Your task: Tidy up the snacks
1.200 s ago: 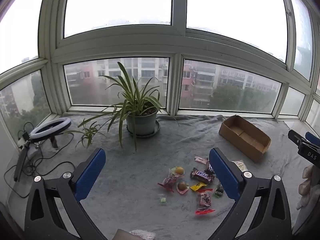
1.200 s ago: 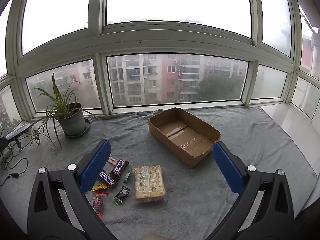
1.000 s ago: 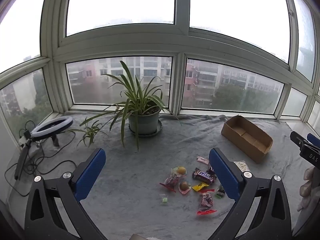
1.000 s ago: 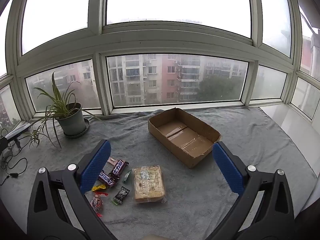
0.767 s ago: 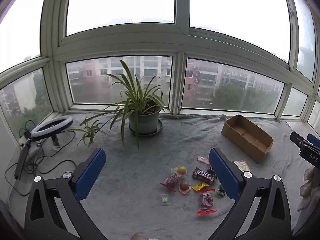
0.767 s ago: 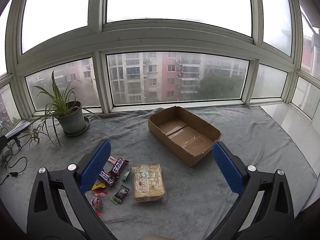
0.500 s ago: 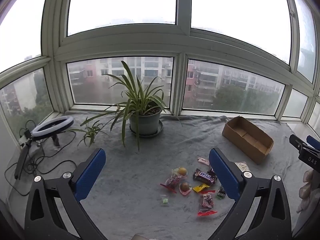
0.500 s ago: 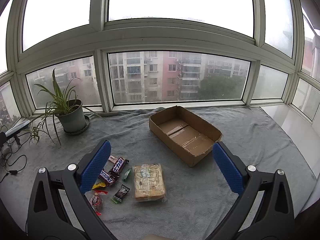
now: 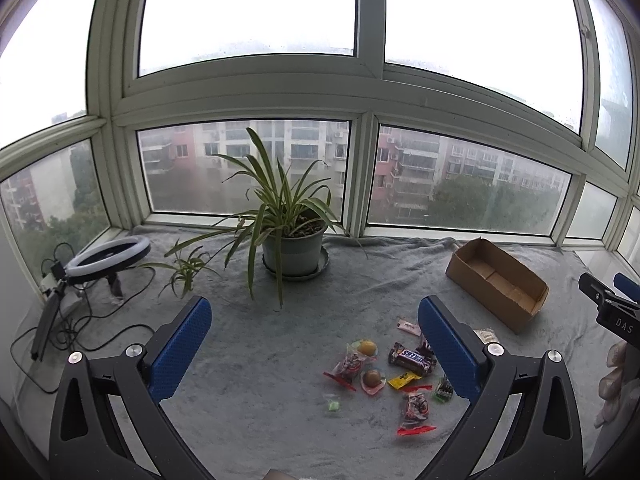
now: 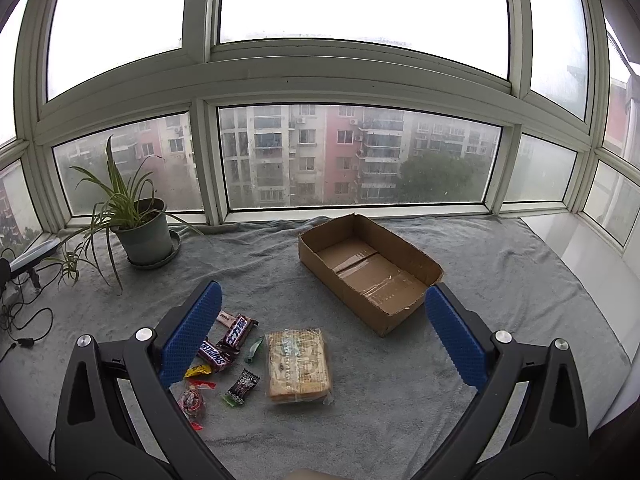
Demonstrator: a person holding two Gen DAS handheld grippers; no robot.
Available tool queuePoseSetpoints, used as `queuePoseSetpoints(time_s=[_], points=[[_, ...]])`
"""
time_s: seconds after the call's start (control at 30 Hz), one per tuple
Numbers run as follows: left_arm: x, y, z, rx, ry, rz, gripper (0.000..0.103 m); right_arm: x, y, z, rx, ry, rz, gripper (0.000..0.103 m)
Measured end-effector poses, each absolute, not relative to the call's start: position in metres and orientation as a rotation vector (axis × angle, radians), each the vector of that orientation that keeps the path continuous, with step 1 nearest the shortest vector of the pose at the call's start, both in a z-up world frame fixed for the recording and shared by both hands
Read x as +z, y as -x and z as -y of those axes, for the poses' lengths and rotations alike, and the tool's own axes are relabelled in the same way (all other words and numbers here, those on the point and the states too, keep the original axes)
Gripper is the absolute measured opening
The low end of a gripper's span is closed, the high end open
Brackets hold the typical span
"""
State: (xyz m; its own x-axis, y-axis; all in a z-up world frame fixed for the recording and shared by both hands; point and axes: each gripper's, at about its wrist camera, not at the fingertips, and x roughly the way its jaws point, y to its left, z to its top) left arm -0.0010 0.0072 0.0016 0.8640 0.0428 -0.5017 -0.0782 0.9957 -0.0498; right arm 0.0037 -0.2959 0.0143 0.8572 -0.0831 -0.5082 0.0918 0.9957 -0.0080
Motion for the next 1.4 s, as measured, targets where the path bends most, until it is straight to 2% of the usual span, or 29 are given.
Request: queuePoseSetpoints(time_s=[1.4], points=[[-0.002, -0.005, -0.005, 0.052, 0.059, -0.538, 0.102, 0.005, -0.009, 0.302, -0.086, -0.019, -0.564, 0.103]])
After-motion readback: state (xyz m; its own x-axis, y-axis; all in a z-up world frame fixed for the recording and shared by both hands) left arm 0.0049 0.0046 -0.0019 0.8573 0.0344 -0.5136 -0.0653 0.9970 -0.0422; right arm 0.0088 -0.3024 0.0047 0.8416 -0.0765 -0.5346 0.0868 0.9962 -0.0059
